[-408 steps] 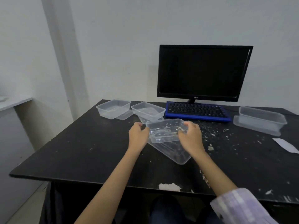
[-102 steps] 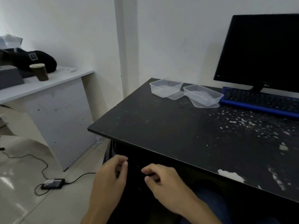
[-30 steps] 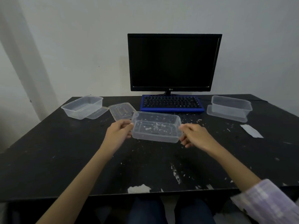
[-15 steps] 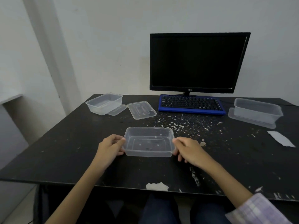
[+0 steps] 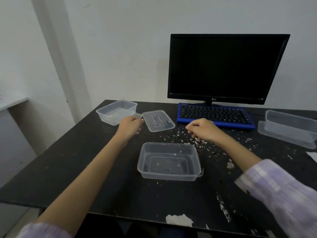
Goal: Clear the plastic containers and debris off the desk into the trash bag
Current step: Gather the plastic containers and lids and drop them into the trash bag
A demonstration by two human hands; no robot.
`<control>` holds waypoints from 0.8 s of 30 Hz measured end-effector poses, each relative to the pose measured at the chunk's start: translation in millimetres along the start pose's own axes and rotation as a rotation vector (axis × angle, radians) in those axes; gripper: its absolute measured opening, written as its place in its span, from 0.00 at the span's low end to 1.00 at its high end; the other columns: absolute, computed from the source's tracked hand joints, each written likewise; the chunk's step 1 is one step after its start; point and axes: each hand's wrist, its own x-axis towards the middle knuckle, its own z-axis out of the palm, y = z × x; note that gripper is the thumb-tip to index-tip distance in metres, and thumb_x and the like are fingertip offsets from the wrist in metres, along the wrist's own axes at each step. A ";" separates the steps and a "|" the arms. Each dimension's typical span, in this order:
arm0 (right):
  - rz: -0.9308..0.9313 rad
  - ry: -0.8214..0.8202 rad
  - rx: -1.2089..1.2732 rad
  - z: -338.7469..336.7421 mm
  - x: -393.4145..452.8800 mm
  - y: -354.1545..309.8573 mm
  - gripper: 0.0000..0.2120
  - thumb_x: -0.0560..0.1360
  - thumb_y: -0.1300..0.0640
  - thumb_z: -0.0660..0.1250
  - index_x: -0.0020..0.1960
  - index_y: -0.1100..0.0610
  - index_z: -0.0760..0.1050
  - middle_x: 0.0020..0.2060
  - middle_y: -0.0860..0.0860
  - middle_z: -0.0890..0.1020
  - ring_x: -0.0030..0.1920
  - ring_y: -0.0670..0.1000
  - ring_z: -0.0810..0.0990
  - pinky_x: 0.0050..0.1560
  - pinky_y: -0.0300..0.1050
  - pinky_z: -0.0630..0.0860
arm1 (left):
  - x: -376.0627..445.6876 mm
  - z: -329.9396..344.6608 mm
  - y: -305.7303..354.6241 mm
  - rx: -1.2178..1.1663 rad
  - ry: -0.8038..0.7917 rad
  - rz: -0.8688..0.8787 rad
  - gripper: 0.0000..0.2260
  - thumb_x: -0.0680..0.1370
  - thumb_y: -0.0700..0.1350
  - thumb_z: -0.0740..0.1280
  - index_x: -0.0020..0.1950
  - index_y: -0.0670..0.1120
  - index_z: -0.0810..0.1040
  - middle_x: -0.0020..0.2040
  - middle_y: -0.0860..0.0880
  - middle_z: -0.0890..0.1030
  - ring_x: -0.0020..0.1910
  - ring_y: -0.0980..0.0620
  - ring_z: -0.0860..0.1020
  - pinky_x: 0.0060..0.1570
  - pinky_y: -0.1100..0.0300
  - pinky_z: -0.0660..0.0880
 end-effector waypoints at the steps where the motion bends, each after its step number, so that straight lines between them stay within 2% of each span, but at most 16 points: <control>1: 0.010 -0.019 -0.010 1.7 12.2 -6.1 0.11 0.78 0.54 0.60 0.43 0.52 0.80 0.38 0.50 0.83 0.35 0.47 0.78 0.32 0.37 0.73 | 10.7 6.7 2.1 -0.005 -0.019 -0.019 0.10 0.78 0.41 0.63 0.35 0.44 0.72 0.36 0.44 0.74 0.36 0.50 0.73 0.36 0.61 0.72; 3: 0.015 -0.049 -0.057 5.8 39.1 -17.9 0.12 0.78 0.55 0.60 0.46 0.58 0.81 0.42 0.54 0.84 0.40 0.50 0.81 0.37 0.42 0.78 | 32.3 18.5 2.7 -0.007 -0.049 -0.067 0.12 0.77 0.41 0.63 0.34 0.44 0.69 0.33 0.46 0.70 0.31 0.51 0.68 0.30 0.62 0.67; 5: 0.026 -0.071 -0.097 10.0 63.5 -26.1 0.14 0.77 0.58 0.59 0.48 0.63 0.81 0.45 0.57 0.84 0.46 0.54 0.83 0.46 0.47 0.81 | 50.2 27.8 -0.5 0.018 -0.067 -0.100 0.13 0.77 0.40 0.62 0.32 0.45 0.66 0.30 0.47 0.65 0.28 0.52 0.64 0.28 0.62 0.63; 8: 0.043 -0.106 -0.154 17.4 96.5 -34.0 0.14 0.75 0.60 0.57 0.51 0.65 0.80 0.47 0.59 0.83 0.46 0.56 0.82 0.48 0.48 0.81 | 74.0 35.8 -6.9 0.130 -0.033 -0.117 0.12 0.76 0.41 0.62 0.32 0.43 0.68 0.29 0.48 0.66 0.31 0.49 0.67 0.36 0.56 0.68; 10: 0.045 -0.116 -0.200 23.3 110.4 -37.0 0.13 0.75 0.61 0.57 0.47 0.65 0.79 0.43 0.59 0.81 0.39 0.55 0.79 0.45 0.47 0.79 | 84.3 38.2 -11.6 0.174 -0.031 -0.131 0.08 0.76 0.43 0.62 0.41 0.39 0.75 0.33 0.47 0.69 0.39 0.47 0.70 0.44 0.53 0.72; 11: 0.048 -0.117 -0.230 26.8 117.5 -38.7 0.11 0.74 0.61 0.58 0.44 0.64 0.77 0.40 0.58 0.79 0.35 0.54 0.76 0.41 0.46 0.77 | 92.6 38.8 -15.0 0.179 -0.033 -0.145 0.10 0.77 0.43 0.62 0.48 0.37 0.76 0.36 0.46 0.70 0.43 0.46 0.71 0.48 0.52 0.73; 13: 0.059 -0.118 -0.308 33.4 124.1 -40.6 0.09 0.74 0.60 0.59 0.37 0.61 0.72 0.34 0.55 0.73 0.30 0.51 0.70 0.33 0.44 0.70 | 101.9 39.2 -19.7 0.193 -0.036 -0.174 0.11 0.77 0.43 0.61 0.53 0.37 0.76 0.43 0.43 0.72 0.46 0.44 0.72 0.54 0.51 0.74; 15: 0.069 -0.132 -0.350 41.5 132.7 -37.4 0.13 0.75 0.58 0.60 0.33 0.58 0.66 0.33 0.53 0.69 0.30 0.50 0.68 0.29 0.43 0.64 | 109.0 40.4 -21.7 0.189 -0.036 -0.193 0.08 0.77 0.43 0.61 0.49 0.39 0.73 0.44 0.42 0.72 0.42 0.45 0.72 0.49 0.52 0.75; 17: 0.066 -0.116 -0.348 47.6 138.3 -32.7 0.14 0.75 0.58 0.61 0.32 0.57 0.63 0.33 0.52 0.67 0.30 0.50 0.67 0.28 0.43 0.62 | 113.2 41.9 -22.6 0.151 -0.045 -0.212 0.08 0.78 0.43 0.61 0.52 0.38 0.72 0.45 0.42 0.72 0.42 0.47 0.71 0.45 0.53 0.73; 20: 0.066 -0.058 -0.287 51.9 142.3 -30.4 0.15 0.74 0.62 0.61 0.31 0.57 0.63 0.32 0.52 0.67 0.30 0.50 0.66 0.28 0.42 0.62 | 115.6 44.3 -22.8 0.067 -0.076 -0.254 0.18 0.78 0.45 0.63 0.65 0.38 0.69 0.58 0.41 0.74 0.54 0.45 0.75 0.50 0.54 0.75; 22: 0.073 -0.006 -0.239 51.1 141.7 -32.0 0.15 0.73 0.63 0.62 0.30 0.57 0.62 0.31 0.53 0.66 0.29 0.50 0.65 0.26 0.42 0.61 | 114.6 44.9 -19.5 0.022 -0.084 -0.260 0.21 0.78 0.45 0.63 0.69 0.38 0.66 0.64 0.40 0.72 0.60 0.43 0.74 0.50 0.55 0.75; 24: 0.102 0.054 -0.167 45.5 139.7 -35.0 0.15 0.72 0.64 0.64 0.29 0.58 0.63 0.30 0.53 0.66 0.30 0.51 0.67 0.27 0.42 0.63 | 113.7 43.9 -14.7 -0.048 -0.080 -0.251 0.22 0.78 0.44 0.64 0.69 0.37 0.65 0.65 0.39 0.72 0.60 0.42 0.74 0.51 0.55 0.75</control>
